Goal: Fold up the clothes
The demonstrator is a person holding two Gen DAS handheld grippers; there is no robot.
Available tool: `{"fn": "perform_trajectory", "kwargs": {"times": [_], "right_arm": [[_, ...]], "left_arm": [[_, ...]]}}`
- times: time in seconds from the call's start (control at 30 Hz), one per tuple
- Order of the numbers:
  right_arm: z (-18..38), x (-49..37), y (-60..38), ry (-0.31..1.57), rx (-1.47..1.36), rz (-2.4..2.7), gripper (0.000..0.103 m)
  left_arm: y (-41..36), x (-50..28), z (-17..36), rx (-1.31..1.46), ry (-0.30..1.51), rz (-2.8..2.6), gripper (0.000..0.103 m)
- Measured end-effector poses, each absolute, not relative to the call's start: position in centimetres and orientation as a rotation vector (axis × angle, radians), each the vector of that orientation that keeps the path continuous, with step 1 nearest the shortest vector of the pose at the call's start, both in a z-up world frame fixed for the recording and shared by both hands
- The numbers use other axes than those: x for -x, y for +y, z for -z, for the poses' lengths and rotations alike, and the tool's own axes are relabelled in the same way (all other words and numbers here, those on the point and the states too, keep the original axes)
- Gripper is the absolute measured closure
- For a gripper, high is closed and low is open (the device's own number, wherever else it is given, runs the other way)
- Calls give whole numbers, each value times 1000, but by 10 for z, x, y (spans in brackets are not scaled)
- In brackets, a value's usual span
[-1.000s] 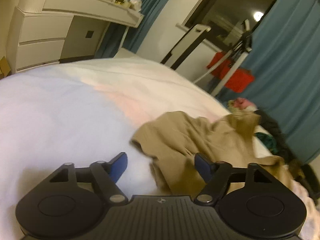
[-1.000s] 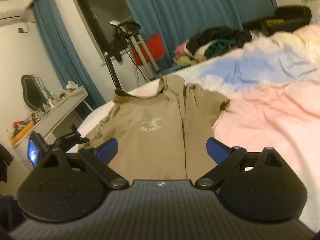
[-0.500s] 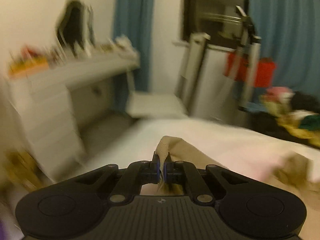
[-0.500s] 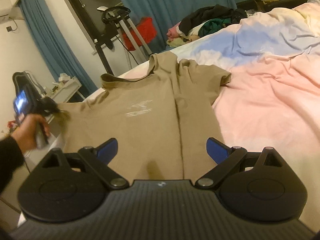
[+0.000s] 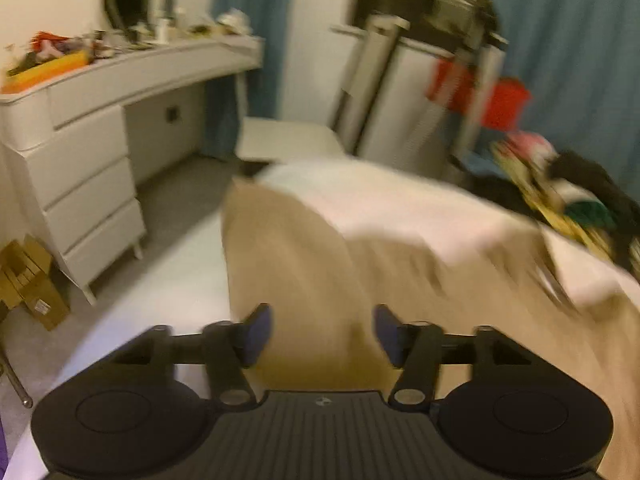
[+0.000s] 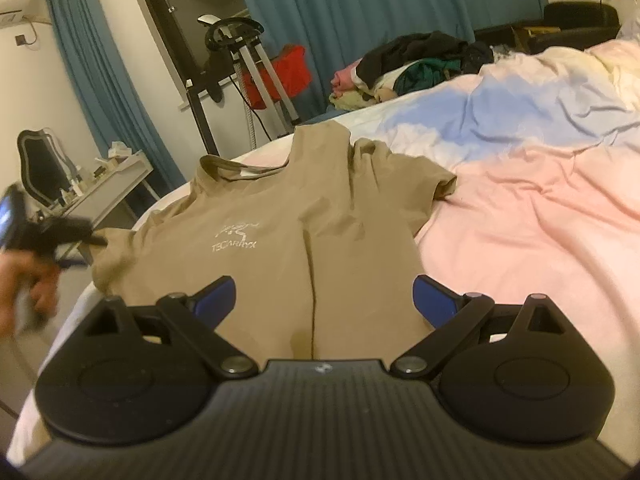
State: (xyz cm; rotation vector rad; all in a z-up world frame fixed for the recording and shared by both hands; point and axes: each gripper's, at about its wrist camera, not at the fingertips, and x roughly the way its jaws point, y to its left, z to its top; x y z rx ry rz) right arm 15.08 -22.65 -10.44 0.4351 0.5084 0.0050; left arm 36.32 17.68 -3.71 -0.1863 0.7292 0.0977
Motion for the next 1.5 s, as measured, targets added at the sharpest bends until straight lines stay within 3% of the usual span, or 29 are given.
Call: {"fn": "perform_trajectory", "kwargs": {"times": [0.1,0.2,0.33,0.53,0.63,0.77,0.9,0.97,1.03,1.13,1.2,1.27,1.3,1.37,1.5], "right_arm": [[104,-146,-232,525,-466,-2,6],[103,-137,-238,555,-483,1,6],[101,-121,-250,597,-508,2,6],[89,-85,-266,595,-557,-27,7],[83,-69,-271,633,-611,-69,24],[89,-46,-269,731,-622,-73,24],[116,-22,-266,854,-633,5,24],[133,-14,-268,928,-687,37,39],[137,-14,-257,956,-675,19,43],[142,-15,-240,999,-656,-8,42],[137,-15,-234,1007,-631,-26,42],[124,-14,-233,997,-593,-45,43],[117,-13,-232,991,-574,-54,47],[104,-12,-231,980,-537,-72,95],[78,-10,-228,956,-462,-108,96]], "left_arm": [[164,-286,38,204,784,33,29],[160,-202,47,230,815,111,20],[164,-122,62,215,829,112,20],[183,-66,68,248,892,55,21],[181,-48,64,236,884,93,21],[178,-37,72,233,930,65,22],[186,-36,95,296,1025,14,35],[186,-31,98,304,1023,12,37],[182,-24,95,294,998,42,45],[184,-15,92,317,980,63,67],[189,-9,90,350,972,62,95],[197,-5,85,410,948,68,96],[200,2,81,452,925,79,96],[209,12,72,529,879,104,96],[230,23,62,682,806,154,96]]}}
